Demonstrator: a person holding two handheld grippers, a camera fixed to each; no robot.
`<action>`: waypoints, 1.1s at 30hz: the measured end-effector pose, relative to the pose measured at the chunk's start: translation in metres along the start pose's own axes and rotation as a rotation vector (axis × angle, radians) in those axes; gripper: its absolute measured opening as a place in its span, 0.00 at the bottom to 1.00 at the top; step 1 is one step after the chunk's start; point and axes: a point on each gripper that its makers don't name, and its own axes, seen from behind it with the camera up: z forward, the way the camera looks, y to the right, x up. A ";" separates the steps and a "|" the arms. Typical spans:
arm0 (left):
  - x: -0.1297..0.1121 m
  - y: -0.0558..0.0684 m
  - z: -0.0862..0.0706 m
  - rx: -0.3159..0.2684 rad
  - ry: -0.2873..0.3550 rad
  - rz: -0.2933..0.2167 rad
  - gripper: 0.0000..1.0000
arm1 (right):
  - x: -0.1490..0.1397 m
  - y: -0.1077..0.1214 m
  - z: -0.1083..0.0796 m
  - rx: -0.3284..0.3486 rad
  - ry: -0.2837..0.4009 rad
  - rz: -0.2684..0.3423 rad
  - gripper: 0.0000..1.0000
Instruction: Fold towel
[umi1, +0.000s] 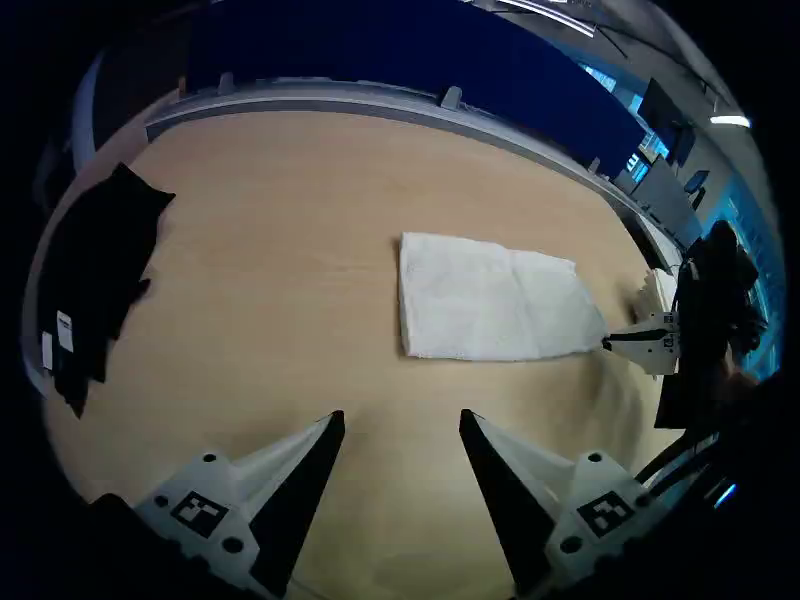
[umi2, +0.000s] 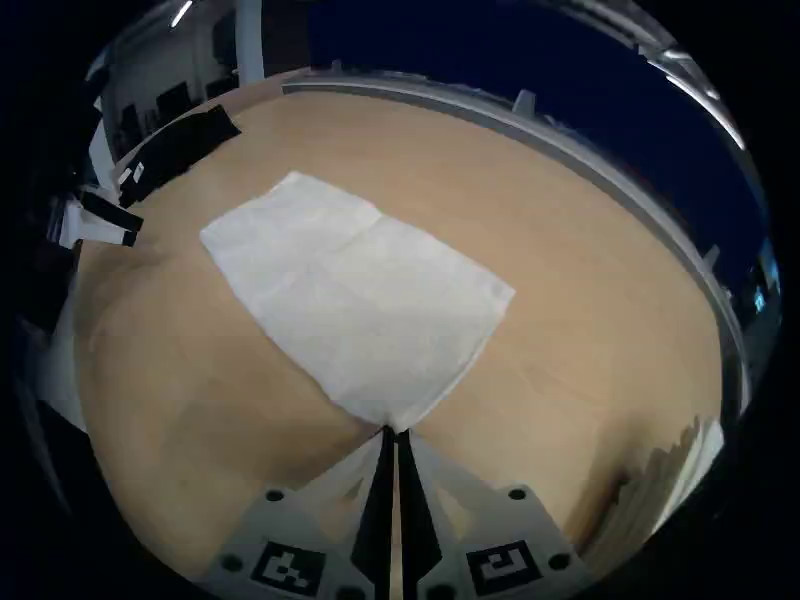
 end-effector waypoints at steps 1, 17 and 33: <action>0.000 0.000 -0.002 0.000 0.002 -0.004 0.85 | 0.004 0.000 -0.002 0.001 0.005 -0.005 0.02; -0.008 0.000 -0.038 0.000 0.046 -0.053 0.85 | 0.100 -0.010 -0.036 -0.001 0.121 -0.188 0.02; -0.014 -0.010 -0.066 0.023 0.096 -0.092 0.85 | 0.150 -0.043 -0.025 0.053 0.139 -0.369 0.02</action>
